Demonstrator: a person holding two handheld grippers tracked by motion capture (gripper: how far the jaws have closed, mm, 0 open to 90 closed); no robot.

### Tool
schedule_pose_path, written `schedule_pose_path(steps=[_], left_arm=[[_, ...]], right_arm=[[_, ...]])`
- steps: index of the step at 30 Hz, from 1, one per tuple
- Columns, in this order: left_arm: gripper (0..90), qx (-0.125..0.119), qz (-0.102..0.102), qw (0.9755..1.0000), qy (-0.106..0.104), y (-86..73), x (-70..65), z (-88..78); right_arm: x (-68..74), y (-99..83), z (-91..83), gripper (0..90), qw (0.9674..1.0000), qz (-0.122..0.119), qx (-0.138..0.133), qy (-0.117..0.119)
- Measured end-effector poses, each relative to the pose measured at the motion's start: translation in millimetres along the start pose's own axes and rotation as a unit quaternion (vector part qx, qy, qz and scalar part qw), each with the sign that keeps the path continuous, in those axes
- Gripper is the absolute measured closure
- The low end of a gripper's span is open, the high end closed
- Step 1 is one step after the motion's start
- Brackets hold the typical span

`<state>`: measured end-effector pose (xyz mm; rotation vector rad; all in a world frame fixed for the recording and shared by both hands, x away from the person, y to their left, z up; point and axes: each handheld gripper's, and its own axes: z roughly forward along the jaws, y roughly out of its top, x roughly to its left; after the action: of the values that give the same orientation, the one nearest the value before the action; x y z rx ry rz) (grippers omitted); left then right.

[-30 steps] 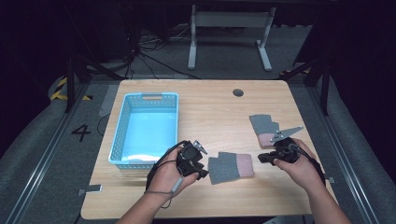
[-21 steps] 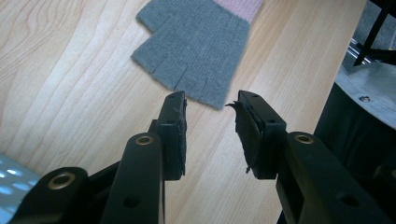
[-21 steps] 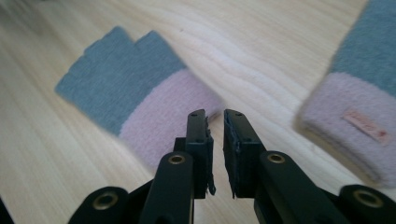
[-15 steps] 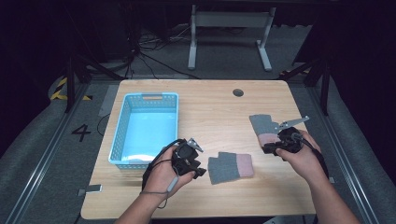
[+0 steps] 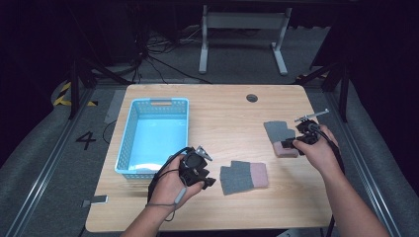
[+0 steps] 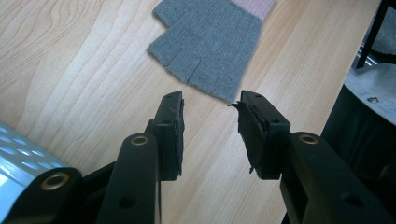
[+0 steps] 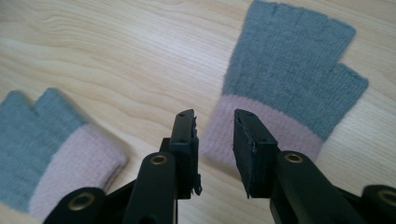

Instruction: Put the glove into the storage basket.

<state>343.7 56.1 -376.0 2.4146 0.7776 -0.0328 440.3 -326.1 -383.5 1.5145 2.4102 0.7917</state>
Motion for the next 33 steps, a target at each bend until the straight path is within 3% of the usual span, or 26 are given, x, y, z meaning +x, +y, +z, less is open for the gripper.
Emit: schedule_pose_path(steps=[14, 26, 33], left_arm=[[58.3, 0.003, 0.001, 0.9999, 0.01, -0.5, -0.1, 1.8], [57.5, 0.012, 0.003, 0.9998, 0.013, -0.3, -0.8, 5.4], [56.9, 0.014, 0.005, 0.9998, 0.014, -0.4, 0.2, 7.6]], right_arm=[[-28.5, 10.7, 29.0, 63.6, 0.9973, 0.061, 0.019, -0.035], [-33.7, 13.5, 42.2, 61.4, 0.9948, 0.083, 0.025, -0.054], [-33.9, 16.9, 53.8, 51.7, 0.9919, 0.094, 0.025, -0.081]])
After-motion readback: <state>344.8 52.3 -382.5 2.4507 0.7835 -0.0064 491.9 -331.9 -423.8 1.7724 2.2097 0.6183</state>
